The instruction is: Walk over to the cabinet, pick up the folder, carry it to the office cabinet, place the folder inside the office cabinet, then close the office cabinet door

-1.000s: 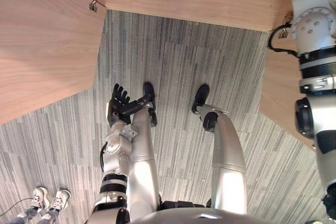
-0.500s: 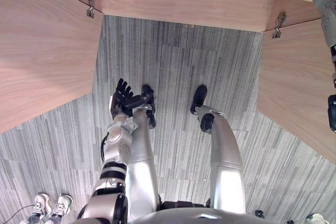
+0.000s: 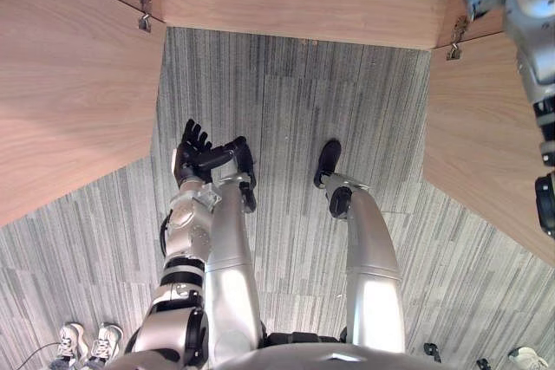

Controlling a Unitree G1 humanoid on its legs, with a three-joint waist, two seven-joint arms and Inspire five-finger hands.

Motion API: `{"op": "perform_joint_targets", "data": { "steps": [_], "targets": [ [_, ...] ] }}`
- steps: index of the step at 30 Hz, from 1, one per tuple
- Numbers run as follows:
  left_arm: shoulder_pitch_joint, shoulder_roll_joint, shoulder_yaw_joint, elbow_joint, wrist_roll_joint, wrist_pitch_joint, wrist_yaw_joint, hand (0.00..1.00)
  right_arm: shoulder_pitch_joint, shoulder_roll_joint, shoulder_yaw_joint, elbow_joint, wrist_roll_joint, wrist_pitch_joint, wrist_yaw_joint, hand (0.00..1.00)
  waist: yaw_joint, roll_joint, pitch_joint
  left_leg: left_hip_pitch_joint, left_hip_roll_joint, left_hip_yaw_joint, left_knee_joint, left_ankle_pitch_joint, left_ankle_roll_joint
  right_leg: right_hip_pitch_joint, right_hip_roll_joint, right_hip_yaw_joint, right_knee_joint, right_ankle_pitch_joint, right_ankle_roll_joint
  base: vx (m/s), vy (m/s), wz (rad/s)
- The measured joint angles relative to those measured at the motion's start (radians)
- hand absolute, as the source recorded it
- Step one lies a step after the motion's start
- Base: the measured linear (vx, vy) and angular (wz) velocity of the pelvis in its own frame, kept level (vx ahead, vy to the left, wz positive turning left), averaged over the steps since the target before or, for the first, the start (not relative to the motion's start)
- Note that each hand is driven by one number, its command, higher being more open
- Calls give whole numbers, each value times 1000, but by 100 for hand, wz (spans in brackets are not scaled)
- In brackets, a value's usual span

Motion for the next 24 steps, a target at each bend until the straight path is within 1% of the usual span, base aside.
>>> {"op": "perform_joint_targets", "data": {
  "steps": [2,7,14,16,17,19,20,21,22,24],
  "targets": [
    [23,0,7,-21,1,0,-5,100,45,-14,-2,-37,0,-28,5,100,-3,0,0,-2,0,1,-2,0,0,-3,0,0,0,0,0,0,0,0],
    [59,-1,13,-45,10,-1,-14,100,154,-85,-8,-143,1,-65,48,100,-5,-2,-1,0,-1,1,-6,1,-1,-4,0,1,0,-1,1,0,0,0],
    [73,-10,12,-46,14,-2,-20,100,376,-61,-154,-295,2,-98,53,100,-6,-7,-4,1,-3,1,-10,2,-1,-4,-1,1,0,-3,4,0,0,0],
    [79,-14,12,-47,39,-3,-20,100,447,12,-228,-327,3,-99,44,100,-8,-15,-8,4,-4,1,-13,3,-2,-3,-1,1,0,-4,4,0,0,0],
    [80,-17,13,-47,46,-3,-19,100,464,35,-250,-336,4,-99,40,100,-8,-17,-9,4,-4,1,-14,3,-2,-3,-1,1,1,-5,5,0,0,0],
    [84,-34,12,-47,52,-5,-13,100,512,120,-330,-372,5,-101,7,100,-10,-18,-9,5,-5,3,-15,3,-2,-4,-2,2,1,-5,5,0,0,0],
    [85,-40,12,-47,52,-5,-9,100,521,146,-353,-381,5,-102,-6,100,-10,-18,-9,5,-5,3,-15,3,-2,-4,-2,3,2,-5,5,0,0,0],
    [86,-45,11,-46,54,-5,-5,100,526,196,-392,-395,5,-103,-36,100,-12,-18,-9,7,-6,3,-15,3,-1,-3,-2,4,3,-5,5,0,0,0],
    [86,-48,11,-46,56,-5,-3,100,525,217,-409,-400,5,-106,-52,100,-13,-18,-9,7,-6,4,-15,3,-1,-4,-3,4,4,-5,5,0,0,0],
    [86,-51,10,-46,79,-5,4,100,523,296,-468,-420,1,-124,-137,100,-14,-21,-9,15,-10,8,-22,7,-1,-3,-6,9,7,-6,5,0,2,2]
  ]
}}
